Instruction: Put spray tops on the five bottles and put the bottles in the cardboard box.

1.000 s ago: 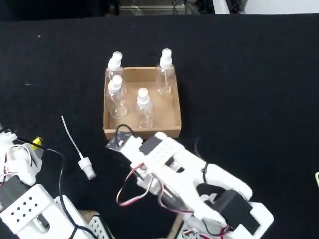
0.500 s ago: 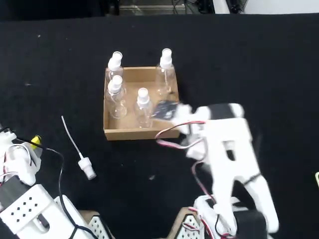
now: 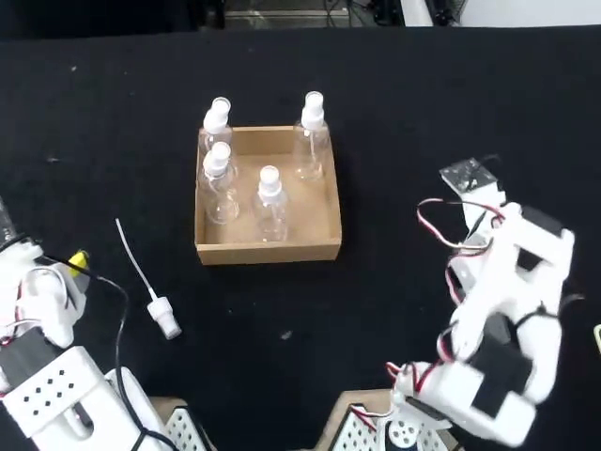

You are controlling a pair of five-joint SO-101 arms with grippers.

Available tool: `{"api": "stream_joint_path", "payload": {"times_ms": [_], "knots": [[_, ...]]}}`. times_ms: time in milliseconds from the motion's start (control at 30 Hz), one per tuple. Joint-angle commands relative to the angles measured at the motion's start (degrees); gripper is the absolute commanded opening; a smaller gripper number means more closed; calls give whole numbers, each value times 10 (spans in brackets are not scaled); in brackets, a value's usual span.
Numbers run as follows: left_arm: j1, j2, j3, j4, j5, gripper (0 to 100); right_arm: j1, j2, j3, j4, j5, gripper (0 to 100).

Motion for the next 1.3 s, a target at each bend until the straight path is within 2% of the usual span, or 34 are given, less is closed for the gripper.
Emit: {"api": "stream_joint_path", "payload": {"times_ms": [0, 67, 300, 467, 633, 833, 933, 1000, 1167, 1267], "knots": [[15, -6, -6, -10, -4, 299, 32, 22, -74, 20, -7, 214], [14, -6, -10, -7, -4, 299, 40, 27, -106, 46, -6, 247], [13, -6, -4, -6, -4, 299, 41, 32, -169, 153, -5, 255], [12, -6, 3, -6, -4, 299, 42, 32, -142, 98, -6, 342], [13, -6, 6, -6, -4, 299, 55, 32, -131, 63, 10, 342], [13, -6, 5, -6, -4, 299, 56, 31, -40, -2, 10, 263], [13, -6, 5, -6, -4, 299, 55, 29, -30, -34, 6, 259], [13, -6, 5, -6, -4, 299, 51, 28, -36, -30, -4, 259], [13, -6, 6, -5, -4, 299, 26, 32, -78, -3, -82, 259], [13, -6, 6, -5, -4, 299, 11, 33, -85, -3, -67, 259]]}}
